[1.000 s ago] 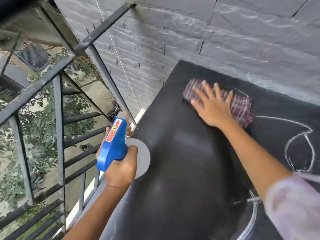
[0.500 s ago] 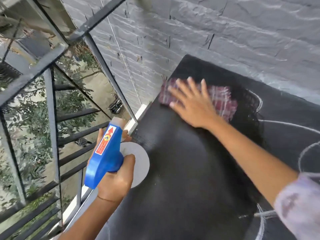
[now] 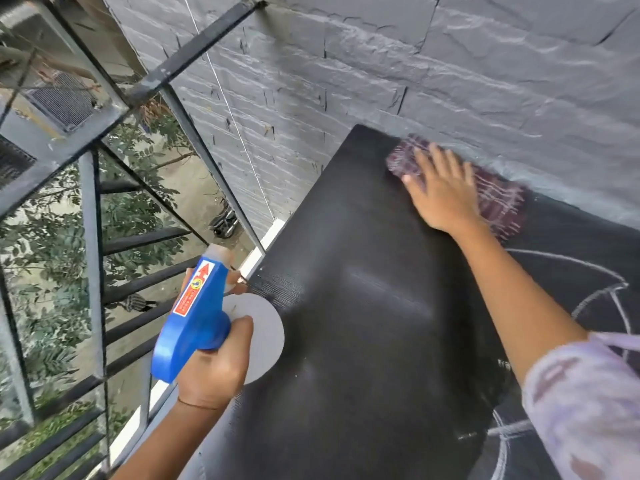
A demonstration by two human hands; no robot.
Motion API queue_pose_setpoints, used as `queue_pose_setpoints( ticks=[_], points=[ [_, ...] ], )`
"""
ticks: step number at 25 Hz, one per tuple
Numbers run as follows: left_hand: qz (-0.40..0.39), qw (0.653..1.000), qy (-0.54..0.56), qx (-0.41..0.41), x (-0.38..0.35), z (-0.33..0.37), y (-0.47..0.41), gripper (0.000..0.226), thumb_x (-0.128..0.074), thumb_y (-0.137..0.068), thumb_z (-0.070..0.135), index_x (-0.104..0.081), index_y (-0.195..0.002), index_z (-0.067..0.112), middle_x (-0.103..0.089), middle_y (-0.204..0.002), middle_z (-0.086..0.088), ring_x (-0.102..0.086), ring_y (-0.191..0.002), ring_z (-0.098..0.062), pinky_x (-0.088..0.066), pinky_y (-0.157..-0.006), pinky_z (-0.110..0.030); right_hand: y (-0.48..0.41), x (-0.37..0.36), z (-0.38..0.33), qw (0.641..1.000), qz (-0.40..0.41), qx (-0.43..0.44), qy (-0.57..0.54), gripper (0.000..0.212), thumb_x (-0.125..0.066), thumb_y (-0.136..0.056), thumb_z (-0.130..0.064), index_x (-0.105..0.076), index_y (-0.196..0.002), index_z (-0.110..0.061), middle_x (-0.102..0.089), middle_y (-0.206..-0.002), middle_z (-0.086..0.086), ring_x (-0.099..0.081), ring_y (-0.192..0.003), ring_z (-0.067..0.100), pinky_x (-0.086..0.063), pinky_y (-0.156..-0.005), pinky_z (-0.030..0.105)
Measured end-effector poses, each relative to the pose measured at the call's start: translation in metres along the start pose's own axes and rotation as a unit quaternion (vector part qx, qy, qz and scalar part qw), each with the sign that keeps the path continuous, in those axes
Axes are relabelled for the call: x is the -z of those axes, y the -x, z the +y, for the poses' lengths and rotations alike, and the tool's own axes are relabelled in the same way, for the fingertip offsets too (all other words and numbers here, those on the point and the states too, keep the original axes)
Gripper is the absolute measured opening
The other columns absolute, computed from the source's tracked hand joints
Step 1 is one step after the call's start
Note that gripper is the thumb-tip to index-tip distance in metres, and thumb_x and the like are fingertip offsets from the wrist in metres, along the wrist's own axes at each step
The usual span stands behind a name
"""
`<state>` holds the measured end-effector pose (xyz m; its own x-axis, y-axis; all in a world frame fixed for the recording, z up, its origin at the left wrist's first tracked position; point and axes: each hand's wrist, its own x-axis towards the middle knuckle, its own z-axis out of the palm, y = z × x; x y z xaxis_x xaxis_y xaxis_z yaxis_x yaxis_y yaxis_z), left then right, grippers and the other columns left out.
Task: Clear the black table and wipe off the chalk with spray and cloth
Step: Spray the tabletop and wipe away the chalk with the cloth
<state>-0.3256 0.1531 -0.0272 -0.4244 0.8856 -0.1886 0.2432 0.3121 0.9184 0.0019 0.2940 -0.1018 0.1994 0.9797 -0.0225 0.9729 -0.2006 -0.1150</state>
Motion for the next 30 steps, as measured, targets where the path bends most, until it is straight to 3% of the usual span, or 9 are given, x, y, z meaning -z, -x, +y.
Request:
queue_pose_setpoints(
  ticks=[4, 8, 10, 15, 17, 22, 24, 28, 30],
  points=[
    [0.001, 1.0, 0.004, -0.005, 0.0, 0.0, 0.0, 0.018, -0.056, -0.055, 0.027, -0.047, -0.069, 0.022, -0.047, -0.063, 0.006, -0.049, -0.059, -0.008, -0.035, -0.068, -0.026, 0.042, 0.003, -0.021, 0.992, 0.001, -0.127, -0.022, 0.057, -0.013, -0.097, -0.049, -0.01, -0.15, -0.026, -0.003, -0.159, 0.002, 0.002, -0.145, 0.026, 0.004, -0.114, 0.055],
    [-0.012, 1.0, -0.002, -0.025, 0.001, 0.003, 0.001, 0.017, -0.055, -0.057, 0.027, -0.042, -0.068, 0.03, -0.047, -0.065, 0.005, -0.049, -0.062, -0.006, -0.037, -0.073, -0.035, 0.139, -0.006, -0.048, 0.978, -0.015, 0.206, 0.03, 0.056, -0.016, -0.097, -0.054, -0.017, -0.148, -0.033, -0.011, -0.158, -0.003, -0.003, -0.146, 0.022, 0.001, -0.114, 0.055],
    [-0.018, 0.999, -0.006, -0.026, 0.002, 0.002, 0.001, 0.019, -0.055, -0.057, 0.028, -0.041, -0.069, 0.03, -0.046, -0.065, 0.005, -0.048, -0.064, -0.008, -0.037, -0.074, -0.035, 0.154, -0.003, -0.018, 0.966, -0.022, 0.251, 0.055, 0.056, -0.017, -0.095, -0.059, -0.017, -0.147, -0.04, -0.015, -0.157, -0.009, -0.008, -0.145, 0.018, -0.007, -0.111, 0.064],
    [-0.014, 1.0, -0.009, -0.026, -0.002, 0.006, 0.002, 0.017, -0.052, -0.058, 0.026, -0.038, -0.067, 0.029, -0.044, -0.063, 0.003, -0.046, -0.061, -0.01, -0.036, -0.075, -0.035, 0.041, 0.011, 0.018, 0.994, -0.022, -0.105, -0.01, 0.058, -0.009, -0.094, -0.059, -0.008, -0.148, -0.038, 0.002, -0.159, -0.007, 0.005, -0.145, 0.022, 0.003, -0.105, 0.072],
    [-0.015, 1.0, -0.01, -0.015, -0.002, 0.009, 0.003, 0.015, -0.05, -0.058, 0.025, -0.037, -0.066, 0.028, -0.043, -0.062, 0.003, -0.048, -0.06, -0.01, -0.034, -0.075, -0.034, 0.009, 0.013, -0.019, 0.988, -0.03, -0.147, -0.028, 0.058, -0.01, -0.096, -0.053, -0.008, -0.149, -0.031, 0.004, -0.159, -0.001, 0.008, -0.145, 0.028, 0.006, -0.101, 0.076],
    [-0.021, 0.999, -0.021, -0.03, 0.001, 0.011, 0.005, 0.012, -0.05, -0.06, 0.025, -0.038, -0.061, 0.026, -0.044, -0.06, 0.003, -0.054, -0.055, -0.003, -0.035, -0.066, -0.025, 0.07, -0.004, -0.087, 0.969, -0.068, 0.237, 0.025, 0.057, -0.008, -0.093, -0.059, -0.003, -0.147, -0.04, 0.002, -0.158, -0.008, 0.008, -0.145, 0.022, 0.015, -0.103, 0.065],
    [-0.022, 0.999, -0.023, -0.036, 0.0, 0.011, 0.006, 0.014, -0.05, -0.059, 0.025, -0.037, -0.063, 0.027, -0.044, -0.06, 0.004, -0.054, -0.056, -0.005, -0.033, -0.064, -0.021, 0.074, -0.003, -0.058, 0.955, -0.053, 0.29, 0.04, 0.055, -0.011, -0.093, -0.062, -0.005, -0.145, -0.045, -0.003, -0.158, -0.012, 0.003, -0.145, 0.018, 0.012, -0.107, 0.061],
    [-0.001, 0.998, -0.017, -0.053, -0.004, 0.007, 0.005, 0.015, -0.051, -0.059, 0.023, -0.038, -0.063, 0.028, -0.042, -0.06, 0.007, -0.048, -0.057, -0.008, -0.033, -0.064, -0.018, -0.014, 0.009, -0.039, 0.999, -0.039, 0.032, 0.001, 0.056, -0.013, -0.095, -0.057, -0.009, -0.148, -0.037, 0.0, -0.159, -0.006, 0.004, -0.145, 0.023, 0.005, -0.107, 0.069],
    [0.003, 0.998, -0.008, -0.069, -0.004, 0.005, 0.004, 0.013, -0.052, -0.06, 0.021, -0.04, -0.061, 0.026, -0.042, -0.058, 0.007, -0.052, -0.054, -0.008, -0.035, -0.062, -0.018, -0.037, 0.009, -0.08, 0.999, -0.043, -0.003, -0.014, 0.057, -0.012, -0.097, -0.054, -0.007, -0.149, -0.033, 0.003, -0.159, -0.002, 0.006, -0.145, 0.027, 0.007, -0.105, 0.071]
  ],
)
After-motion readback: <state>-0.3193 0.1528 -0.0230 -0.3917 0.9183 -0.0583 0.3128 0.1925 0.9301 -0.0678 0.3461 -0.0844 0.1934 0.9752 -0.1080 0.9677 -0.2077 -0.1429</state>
